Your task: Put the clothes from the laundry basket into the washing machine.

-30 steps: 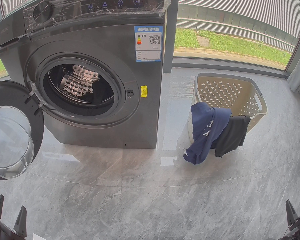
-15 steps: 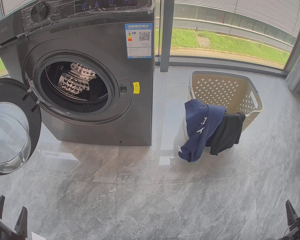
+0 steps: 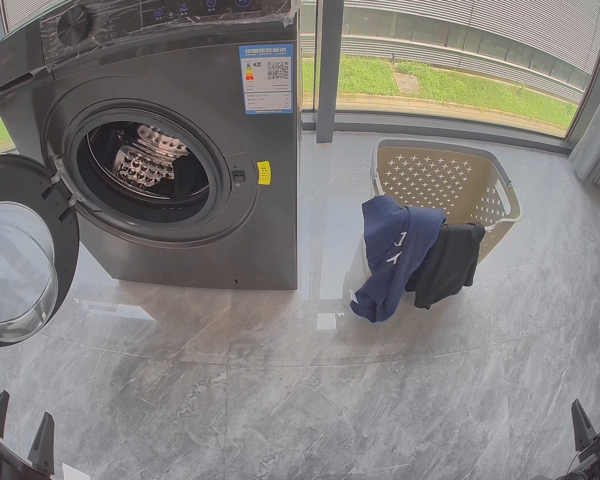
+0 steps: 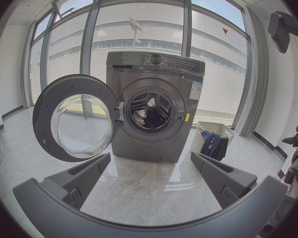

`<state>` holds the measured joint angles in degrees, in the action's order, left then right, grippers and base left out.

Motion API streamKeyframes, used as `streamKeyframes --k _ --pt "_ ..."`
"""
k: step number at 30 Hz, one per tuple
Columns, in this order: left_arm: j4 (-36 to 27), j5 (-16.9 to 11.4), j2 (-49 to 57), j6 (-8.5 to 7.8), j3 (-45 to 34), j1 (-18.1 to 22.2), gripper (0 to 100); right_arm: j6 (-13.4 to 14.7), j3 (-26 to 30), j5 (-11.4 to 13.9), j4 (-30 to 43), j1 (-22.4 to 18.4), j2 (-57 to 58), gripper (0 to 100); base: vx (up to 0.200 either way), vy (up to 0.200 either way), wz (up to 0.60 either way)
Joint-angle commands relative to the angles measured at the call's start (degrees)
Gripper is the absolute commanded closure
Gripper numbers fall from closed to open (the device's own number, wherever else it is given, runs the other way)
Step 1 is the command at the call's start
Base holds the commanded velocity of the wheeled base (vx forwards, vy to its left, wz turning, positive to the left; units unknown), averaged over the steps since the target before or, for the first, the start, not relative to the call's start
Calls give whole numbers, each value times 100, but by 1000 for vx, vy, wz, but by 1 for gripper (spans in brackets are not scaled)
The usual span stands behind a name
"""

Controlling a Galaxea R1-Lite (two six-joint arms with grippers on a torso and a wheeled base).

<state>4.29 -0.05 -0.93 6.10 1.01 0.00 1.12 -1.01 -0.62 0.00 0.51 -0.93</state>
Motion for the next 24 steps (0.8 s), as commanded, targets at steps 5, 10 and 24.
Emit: streamKeyframes --k 5,10,24 --pt "2 -13 93 -65 -101 0 0 2 92 1 0 2 93 0 0 -40 0" --pt "2 -21 93 -390 -101 9 0 2 92 1 0 2 93 0 0 0 0" --pt "2 -4 93 -750 -101 9 0 2 92 1 9 2 93 0 0 0 0"
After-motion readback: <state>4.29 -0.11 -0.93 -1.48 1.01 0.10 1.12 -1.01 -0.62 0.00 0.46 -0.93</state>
